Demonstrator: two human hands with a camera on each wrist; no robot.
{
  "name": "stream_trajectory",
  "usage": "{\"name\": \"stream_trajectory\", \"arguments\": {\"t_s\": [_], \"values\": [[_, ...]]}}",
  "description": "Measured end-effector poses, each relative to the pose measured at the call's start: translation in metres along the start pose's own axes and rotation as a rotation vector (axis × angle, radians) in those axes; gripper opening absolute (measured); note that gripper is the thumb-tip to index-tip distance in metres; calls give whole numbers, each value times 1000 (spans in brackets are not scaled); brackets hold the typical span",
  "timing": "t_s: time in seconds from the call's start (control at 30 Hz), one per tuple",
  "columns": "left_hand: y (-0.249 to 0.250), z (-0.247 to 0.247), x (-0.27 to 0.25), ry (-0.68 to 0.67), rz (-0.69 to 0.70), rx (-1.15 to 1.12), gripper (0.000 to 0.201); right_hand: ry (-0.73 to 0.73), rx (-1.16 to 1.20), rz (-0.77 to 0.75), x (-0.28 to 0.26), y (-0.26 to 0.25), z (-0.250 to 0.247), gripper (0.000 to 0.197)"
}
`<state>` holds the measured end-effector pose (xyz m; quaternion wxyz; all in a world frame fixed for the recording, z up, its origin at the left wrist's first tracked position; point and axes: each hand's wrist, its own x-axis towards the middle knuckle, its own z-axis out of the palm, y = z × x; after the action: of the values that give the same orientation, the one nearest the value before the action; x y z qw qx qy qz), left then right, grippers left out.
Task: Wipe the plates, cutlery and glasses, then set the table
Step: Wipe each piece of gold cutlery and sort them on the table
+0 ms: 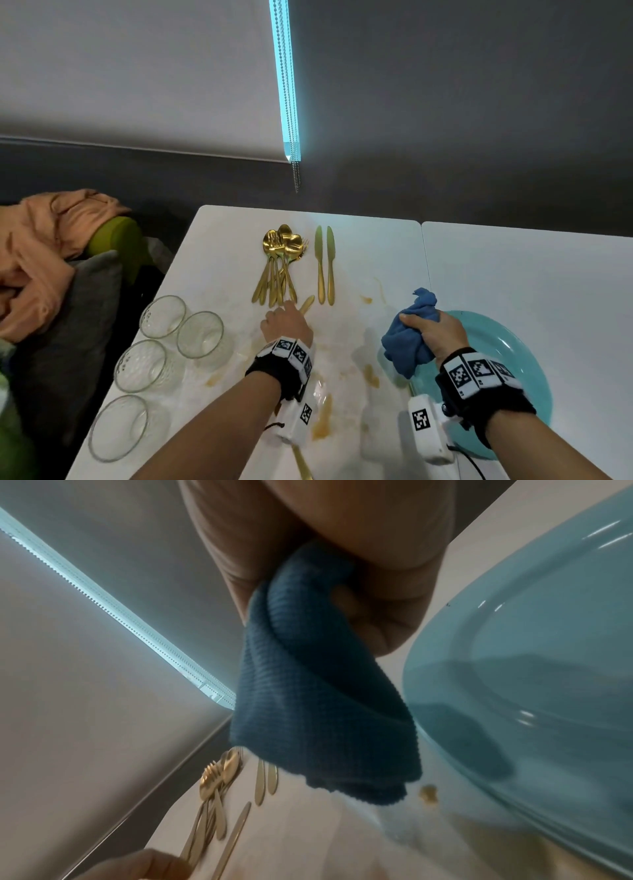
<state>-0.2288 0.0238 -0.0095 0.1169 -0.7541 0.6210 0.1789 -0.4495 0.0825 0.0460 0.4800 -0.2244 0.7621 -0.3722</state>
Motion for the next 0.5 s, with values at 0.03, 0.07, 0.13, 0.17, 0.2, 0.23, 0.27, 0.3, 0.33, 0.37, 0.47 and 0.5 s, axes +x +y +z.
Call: {"name": "stream_trajectory", "arguments": {"t_s": [0.03, 0.07, 0.13, 0.17, 0.2, 0.23, 0.27, 0.3, 0.33, 0.37, 0.47, 0.5], "values": [[-8, 4, -3, -9, -26, 22, 47, -15, -16, -6, -2, 1, 1, 13], [-15, 8, -6, -23, -45, 37, 43, -30, -36, -12, -4, 3, 2, 14], [-23, 13, -10, -36, -58, 56, 35, -55, -72, -18, -6, 6, 5, 15], [-26, 15, -12, -33, -56, 70, 33, -66, -88, -19, -7, 7, 7, 15], [-28, 15, -14, -31, -50, 86, 31, -75, -102, -20, -7, 10, 9, 15], [-29, 15, -15, -35, -42, 96, 29, -82, -111, -22, -9, 11, 10, 16], [-30, 15, -16, -42, -28, 100, 28, -91, -118, -26, -10, 13, 11, 16], [-30, 14, -15, -51, -11, 100, 27, -95, -118, -34, -12, 14, 11, 16], [-29, 13, -15, -69, 0, 93, 28, -99, -118, -38, -14, 16, 10, 16], [-29, 11, -14, -91, 3, 82, 30, -104, -117, -40, -16, 17, 9, 16], [-28, 6, -12, -155, -13, 43, 41, -113, -136, -41, -20, 21, 3, 18], [-27, 6, -12, -163, -21, 39, 44, -112, -144, -44, -20, 24, 0, 18]]}}
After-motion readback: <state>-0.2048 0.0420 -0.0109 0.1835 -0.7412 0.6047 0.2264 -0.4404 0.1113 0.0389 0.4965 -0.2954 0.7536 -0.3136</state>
